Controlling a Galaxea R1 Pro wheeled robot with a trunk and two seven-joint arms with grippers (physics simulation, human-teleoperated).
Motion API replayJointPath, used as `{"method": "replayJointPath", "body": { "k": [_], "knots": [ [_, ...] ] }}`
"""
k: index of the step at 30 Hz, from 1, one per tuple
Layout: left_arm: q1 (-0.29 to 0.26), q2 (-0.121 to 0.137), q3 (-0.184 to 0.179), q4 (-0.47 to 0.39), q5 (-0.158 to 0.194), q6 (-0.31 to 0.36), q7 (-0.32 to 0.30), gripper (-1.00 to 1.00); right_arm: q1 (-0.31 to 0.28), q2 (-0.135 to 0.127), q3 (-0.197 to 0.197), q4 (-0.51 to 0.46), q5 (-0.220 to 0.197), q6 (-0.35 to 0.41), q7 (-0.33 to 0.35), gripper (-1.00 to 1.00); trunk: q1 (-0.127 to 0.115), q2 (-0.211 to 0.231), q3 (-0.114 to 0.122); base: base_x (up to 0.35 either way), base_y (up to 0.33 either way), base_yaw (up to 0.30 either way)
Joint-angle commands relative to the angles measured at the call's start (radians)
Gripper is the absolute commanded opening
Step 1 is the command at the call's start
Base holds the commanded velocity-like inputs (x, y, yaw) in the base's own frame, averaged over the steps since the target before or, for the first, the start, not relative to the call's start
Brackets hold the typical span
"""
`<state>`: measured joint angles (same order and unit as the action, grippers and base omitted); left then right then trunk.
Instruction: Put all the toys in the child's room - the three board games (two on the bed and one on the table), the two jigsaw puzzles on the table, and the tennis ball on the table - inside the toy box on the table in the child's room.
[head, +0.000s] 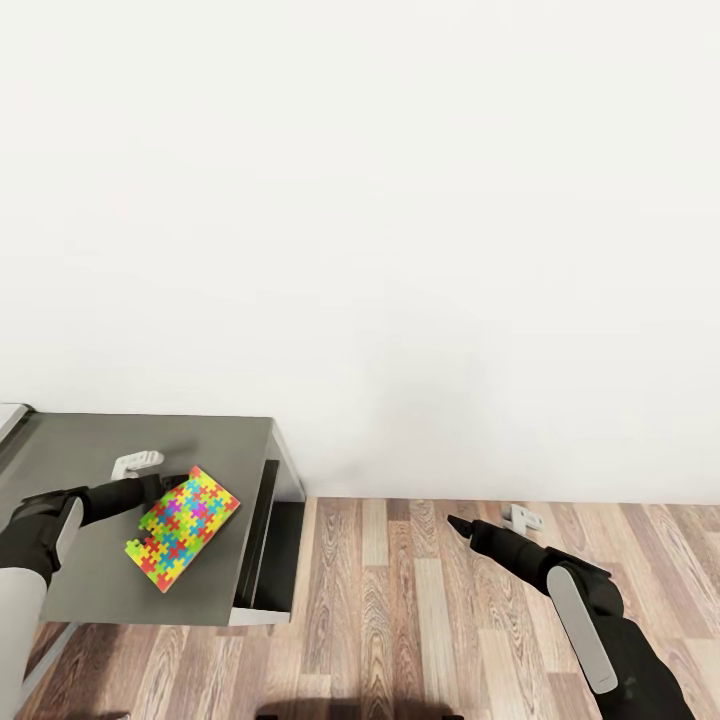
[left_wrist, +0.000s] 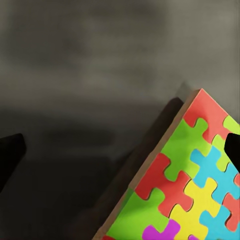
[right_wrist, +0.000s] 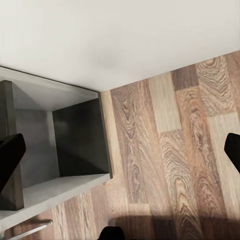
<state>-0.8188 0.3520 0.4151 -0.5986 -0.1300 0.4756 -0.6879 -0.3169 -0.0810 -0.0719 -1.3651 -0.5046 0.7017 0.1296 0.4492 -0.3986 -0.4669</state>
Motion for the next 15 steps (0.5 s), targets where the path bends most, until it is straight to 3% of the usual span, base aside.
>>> {"method": "replayJointPath", "body": {
  "k": [1, 11, 15],
  "knots": [
    [0.0, -0.001, 0.006, 0.028, -0.016, 0.008, -0.012, 1.0, -0.001, 0.0, -0.002, -0.001, 0.003, 0.006, 0.005, 1.0, 0.001, -0.001, -0.002, 0.0, 0.0, 0.0],
    [0.0, -0.001, 0.004, 0.028, -0.017, 0.018, -0.077, 1.0, -0.001, 0.0, -0.002, 0.0, 0.002, 0.007, 0.005, 1.0, 0.001, -0.001, -0.002, 0.0, 0.0, 0.0],
    [-0.001, -0.02, -0.013, -0.002, -0.022, 0.028, -0.099, 1.0, 0.001, 0.002, -0.005, 0.002, 0.001, -0.016, 0.014, 1.0, 0.001, -0.001, -0.001, 0.0, 0.0, 0.0]
  ]
}}
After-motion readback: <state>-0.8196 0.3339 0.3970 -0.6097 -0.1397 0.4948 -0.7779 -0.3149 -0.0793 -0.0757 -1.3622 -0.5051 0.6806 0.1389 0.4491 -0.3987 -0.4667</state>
